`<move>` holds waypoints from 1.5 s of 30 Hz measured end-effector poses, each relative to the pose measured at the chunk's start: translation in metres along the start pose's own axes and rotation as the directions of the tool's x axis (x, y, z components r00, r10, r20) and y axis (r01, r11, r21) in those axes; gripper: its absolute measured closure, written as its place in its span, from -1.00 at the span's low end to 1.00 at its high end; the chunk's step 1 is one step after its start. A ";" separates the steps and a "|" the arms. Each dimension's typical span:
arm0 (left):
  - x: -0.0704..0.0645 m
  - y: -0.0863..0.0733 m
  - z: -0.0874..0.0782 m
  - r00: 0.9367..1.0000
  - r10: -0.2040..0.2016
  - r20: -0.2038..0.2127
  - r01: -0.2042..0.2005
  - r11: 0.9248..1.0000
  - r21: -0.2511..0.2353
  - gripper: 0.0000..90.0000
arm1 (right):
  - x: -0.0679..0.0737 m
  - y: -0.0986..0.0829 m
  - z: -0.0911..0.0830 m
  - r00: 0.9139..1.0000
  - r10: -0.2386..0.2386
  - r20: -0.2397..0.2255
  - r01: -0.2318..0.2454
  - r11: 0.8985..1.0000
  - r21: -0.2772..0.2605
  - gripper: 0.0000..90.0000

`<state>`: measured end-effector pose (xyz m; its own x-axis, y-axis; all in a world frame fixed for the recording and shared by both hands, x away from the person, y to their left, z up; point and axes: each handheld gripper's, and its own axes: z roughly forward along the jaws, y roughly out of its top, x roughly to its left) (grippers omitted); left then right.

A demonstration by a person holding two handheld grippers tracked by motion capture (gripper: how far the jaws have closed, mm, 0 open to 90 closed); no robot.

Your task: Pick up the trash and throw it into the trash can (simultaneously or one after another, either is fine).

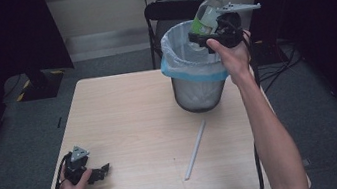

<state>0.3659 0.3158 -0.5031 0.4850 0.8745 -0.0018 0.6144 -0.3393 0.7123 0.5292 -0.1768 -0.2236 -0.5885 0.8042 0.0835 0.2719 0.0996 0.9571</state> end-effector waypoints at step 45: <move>0.000 0.000 0.000 1.000 0.006 0.001 -0.006 1.000 0.001 -1.00 | -0.015 -0.013 -0.025 0.998 0.059 0.017 -0.058 0.997 -0.058 -0.38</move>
<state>0.3660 0.3161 -0.5030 0.4893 0.8721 0.0019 0.6118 -0.3449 0.7119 0.5155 -0.2045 -0.2304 -0.5584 0.8185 0.1349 0.2607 0.0188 0.9652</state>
